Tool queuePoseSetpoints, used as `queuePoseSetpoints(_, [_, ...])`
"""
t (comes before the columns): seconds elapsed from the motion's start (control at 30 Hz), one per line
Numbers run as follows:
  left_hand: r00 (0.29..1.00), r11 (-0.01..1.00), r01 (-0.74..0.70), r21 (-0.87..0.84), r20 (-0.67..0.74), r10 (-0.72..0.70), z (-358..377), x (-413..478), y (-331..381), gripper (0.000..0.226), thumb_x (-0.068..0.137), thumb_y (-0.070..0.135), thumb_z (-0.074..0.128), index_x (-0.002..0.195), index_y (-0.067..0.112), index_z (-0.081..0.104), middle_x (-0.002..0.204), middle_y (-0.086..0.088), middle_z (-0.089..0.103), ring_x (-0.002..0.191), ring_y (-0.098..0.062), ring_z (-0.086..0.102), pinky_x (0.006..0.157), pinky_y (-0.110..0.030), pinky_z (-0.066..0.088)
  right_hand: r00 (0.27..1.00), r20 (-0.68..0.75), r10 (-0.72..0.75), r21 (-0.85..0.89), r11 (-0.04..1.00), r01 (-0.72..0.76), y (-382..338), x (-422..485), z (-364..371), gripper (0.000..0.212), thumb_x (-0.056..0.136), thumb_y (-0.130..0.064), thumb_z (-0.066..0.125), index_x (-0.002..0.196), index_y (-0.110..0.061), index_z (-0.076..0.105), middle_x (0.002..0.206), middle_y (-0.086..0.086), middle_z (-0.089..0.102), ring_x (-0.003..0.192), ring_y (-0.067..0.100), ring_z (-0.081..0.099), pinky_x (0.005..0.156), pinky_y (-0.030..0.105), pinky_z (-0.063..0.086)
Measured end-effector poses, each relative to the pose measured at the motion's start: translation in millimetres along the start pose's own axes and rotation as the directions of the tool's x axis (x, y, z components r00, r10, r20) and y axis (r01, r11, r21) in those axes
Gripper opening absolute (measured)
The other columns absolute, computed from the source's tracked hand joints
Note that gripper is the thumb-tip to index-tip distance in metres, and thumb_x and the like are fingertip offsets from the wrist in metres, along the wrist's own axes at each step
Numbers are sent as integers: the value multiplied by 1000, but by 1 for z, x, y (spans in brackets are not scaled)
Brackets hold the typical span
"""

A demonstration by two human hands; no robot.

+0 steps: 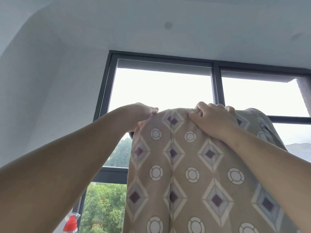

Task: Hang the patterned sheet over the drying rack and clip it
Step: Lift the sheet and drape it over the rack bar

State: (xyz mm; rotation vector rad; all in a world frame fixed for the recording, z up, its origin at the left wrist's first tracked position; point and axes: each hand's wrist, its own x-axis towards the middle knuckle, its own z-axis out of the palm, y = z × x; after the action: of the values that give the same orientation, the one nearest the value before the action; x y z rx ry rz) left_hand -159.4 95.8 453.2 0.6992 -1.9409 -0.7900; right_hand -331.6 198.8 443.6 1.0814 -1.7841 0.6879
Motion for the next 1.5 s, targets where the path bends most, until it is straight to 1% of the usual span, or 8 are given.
queuePoseSetpoints(0.33, [997, 808, 35, -588, -35, -68, -19, 3, -3, 18, 94, -9, 41, 83, -1, 52, 64, -14, 60, 39, -14, 60, 41, -19, 51, 1000, -10, -1, -2, 1000, 1, 0, 0, 4, 26, 90, -48, 26, 92, -28, 43, 95, -2, 55, 102, 21, 45, 103, 47, 25])
queuePoseSetpoints(0.57, [974, 901, 153, -405, 216, -69, 2, 0, 3, 23, 100, 16, 40, 83, 8, 51, 60, -5, 52, 45, -13, 49, 43, -24, 48, 1000, -18, -1, -4, 1000, 1, -4, 3, 10, 25, 91, -47, 25, 89, -26, 40, 91, 0, 51, 94, 21, 41, 101, 47, 25])
queuePoseSetpoints(0.67, [992, 938, -21, -346, -122, -23, 4, 13, 2, 20, 95, 1, 44, 83, 9, 58, 70, -8, 57, 48, -14, 55, 46, -23, 51, 1000, -27, 1, 0, 1000, -1, -3, 3, 11, 26, 90, -48, 25, 89, -26, 39, 92, -1, 51, 95, 22, 41, 102, 47, 25])
queuePoseSetpoints(0.73, [894, 986, -164, 8, -421, 152, -2, 22, -7, 23, 91, -3, 46, 84, 11, 62, 86, -7, 62, 74, -21, 63, 71, -30, 56, 1000, -31, 2, -1, 1000, -2, -1, 2, 12, 26, 90, -49, 25, 90, -27, 39, 94, -1, 51, 99, 23, 44, 103, 47, 25])
queuePoseSetpoints(0.87, [792, 986, -78, 147, -592, 151, -30, 30, -40, 25, 90, -4, 43, 89, 7, 65, 89, -7, 57, 92, -28, 57, 89, -36, 51, 1000, -27, 12, -6, 1000, -12, 2, 3, 14, 26, 88, -49, 24, 92, -28, 38, 96, -1, 51, 105, 24, 47, 104, 48, 25])
queuePoseSetpoints(1.03, [977, 966, 182, -183, -81, -200, -51, 22, -62, 40, 97, 33, 46, 64, 10, 49, 56, -5, 50, 45, -17, 48, 37, -20, 38, 997, -4, 79, -18, 997, -79, -16, 5, 17, 31, 88, -43, 26, 100, -23, 46, 105, 4, 55, 111, 27, 45, 103, 48, 24])
queuePoseSetpoints(1.33, [983, 937, 174, 303, -116, -145, -57, 14, -61, 30, 86, 37, 65, 70, 12, 63, 61, -1, 60, 49, -10, 53, 40, -16, 45, 969, 127, -210, 113, 974, 196, -88, 17, 27, 41, 95, -48, 27, 118, -30, 55, 122, -4, 58, 126, 23, 37, 104, 47, 17])
queuePoseSetpoints(1.5, [984, 984, 177, 0, 6, -177, -62, 12, -67, 19, 93, 18, 57, 78, 12, 66, 49, 6, 59, 41, -4, 52, 54, -20, 45, 971, 93, -218, -173, 957, 232, -97, 13, 44, 46, 93, -52, 26, 100, -27, 64, 117, 0, 59, 121, 24, 39, 105, 49, 18])
